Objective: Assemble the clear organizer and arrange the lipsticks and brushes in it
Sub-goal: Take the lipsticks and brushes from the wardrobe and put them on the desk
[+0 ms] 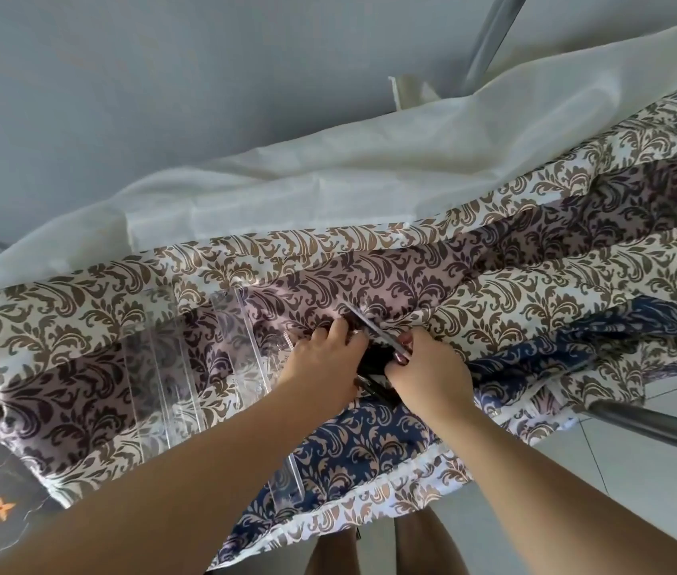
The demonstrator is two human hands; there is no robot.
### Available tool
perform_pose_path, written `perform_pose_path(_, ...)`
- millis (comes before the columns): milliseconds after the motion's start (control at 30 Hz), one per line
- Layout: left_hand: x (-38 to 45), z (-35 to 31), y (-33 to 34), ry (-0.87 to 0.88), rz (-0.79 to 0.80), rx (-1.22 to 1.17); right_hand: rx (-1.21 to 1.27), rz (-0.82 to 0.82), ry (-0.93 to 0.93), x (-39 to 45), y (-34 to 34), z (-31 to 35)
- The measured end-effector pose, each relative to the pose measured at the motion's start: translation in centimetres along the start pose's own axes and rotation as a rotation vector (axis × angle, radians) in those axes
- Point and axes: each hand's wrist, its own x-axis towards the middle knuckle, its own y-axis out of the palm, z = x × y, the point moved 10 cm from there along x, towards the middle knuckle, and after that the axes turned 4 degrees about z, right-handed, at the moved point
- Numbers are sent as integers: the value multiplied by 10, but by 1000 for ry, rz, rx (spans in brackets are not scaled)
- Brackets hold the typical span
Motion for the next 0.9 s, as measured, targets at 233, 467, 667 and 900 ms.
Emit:
perform_pose_path(233,0,-7,2,54,-12,-63,278,68,-22,0,-1,-12)
perform_pose_path(467,6,2,-9,7,-32,-244,391,23,-14,-5,-9,-24)
perform_pose_path(667,-9,29,-8,-274,-116,-701,454,4,-33,-10,-11,-25)
perform_pose_path(900,-18,10,33,-482,64,-917,471,38,-13,-14,-6,-22)
